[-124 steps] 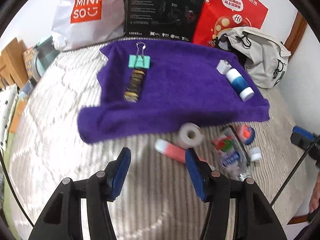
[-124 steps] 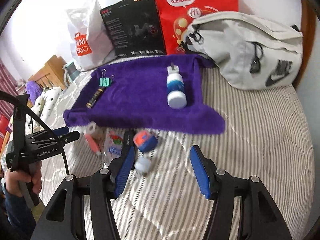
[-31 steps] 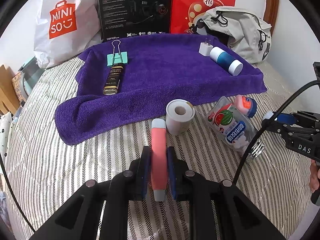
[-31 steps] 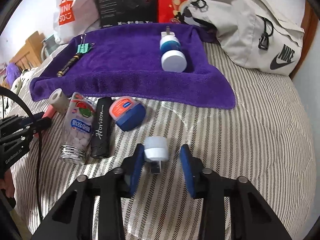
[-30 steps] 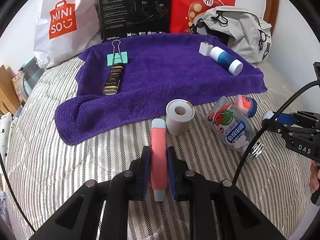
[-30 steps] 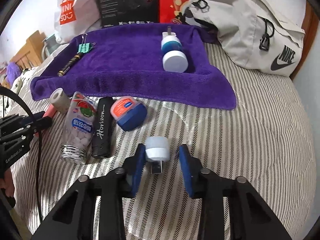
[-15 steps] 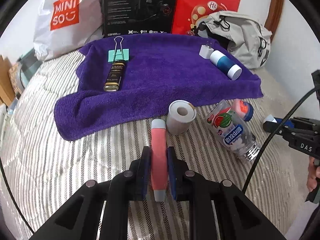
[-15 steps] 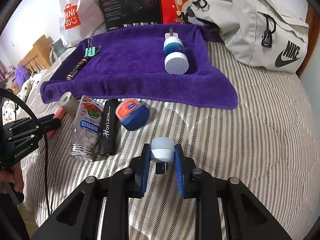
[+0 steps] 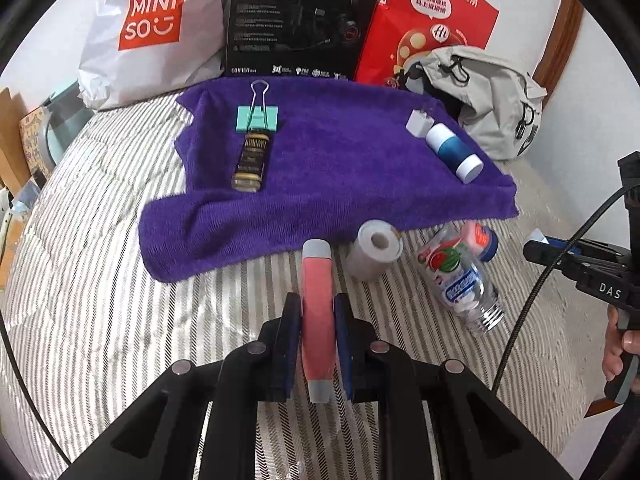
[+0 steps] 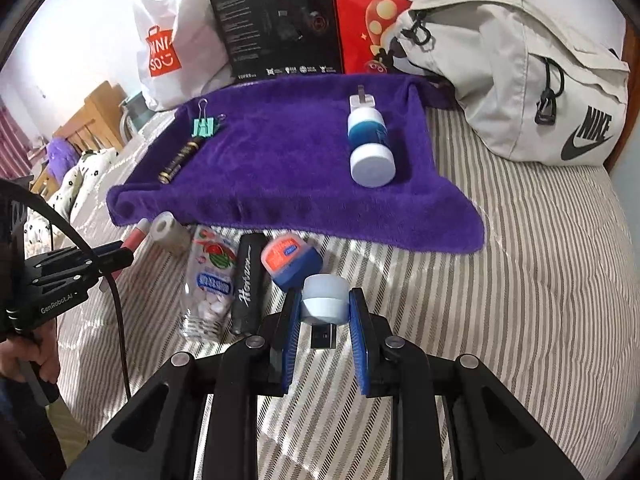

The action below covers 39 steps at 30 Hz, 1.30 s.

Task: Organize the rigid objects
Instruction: 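Carry the pink tube and white USB light onto the towel and release both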

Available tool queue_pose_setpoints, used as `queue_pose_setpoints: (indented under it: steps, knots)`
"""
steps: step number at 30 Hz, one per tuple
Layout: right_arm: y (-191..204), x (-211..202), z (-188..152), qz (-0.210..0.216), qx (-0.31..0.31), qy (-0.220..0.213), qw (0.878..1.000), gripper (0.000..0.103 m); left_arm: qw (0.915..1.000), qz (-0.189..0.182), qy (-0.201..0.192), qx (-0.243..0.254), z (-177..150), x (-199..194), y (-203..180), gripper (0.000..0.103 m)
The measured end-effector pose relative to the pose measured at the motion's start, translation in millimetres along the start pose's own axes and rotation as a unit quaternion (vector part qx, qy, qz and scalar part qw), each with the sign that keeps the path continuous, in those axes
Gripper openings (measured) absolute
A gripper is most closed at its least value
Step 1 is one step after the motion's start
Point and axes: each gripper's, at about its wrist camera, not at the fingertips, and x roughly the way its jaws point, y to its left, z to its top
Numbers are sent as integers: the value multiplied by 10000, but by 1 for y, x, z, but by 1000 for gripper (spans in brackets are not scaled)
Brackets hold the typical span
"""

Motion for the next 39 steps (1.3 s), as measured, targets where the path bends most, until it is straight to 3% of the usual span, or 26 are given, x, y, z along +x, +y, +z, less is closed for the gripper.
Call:
queue_pose_setpoints:
  steps: [13,21,30,39]
  knots:
    - [7,-5,53,122,-145,-227,9996,24,9997,66,-236,47,48,-11,7,17]
    - [11,38,91,52,-253,20,9997,24,9997,72,-210,71,73,3,13,17]
    - [11,81,86,-21,-286,478,9984,24,10000,54,-76,22,85,24,20,17]
    - [11,91,88,-44,-310,542,9980,24,10000,7,44,27,92,44,21,17]
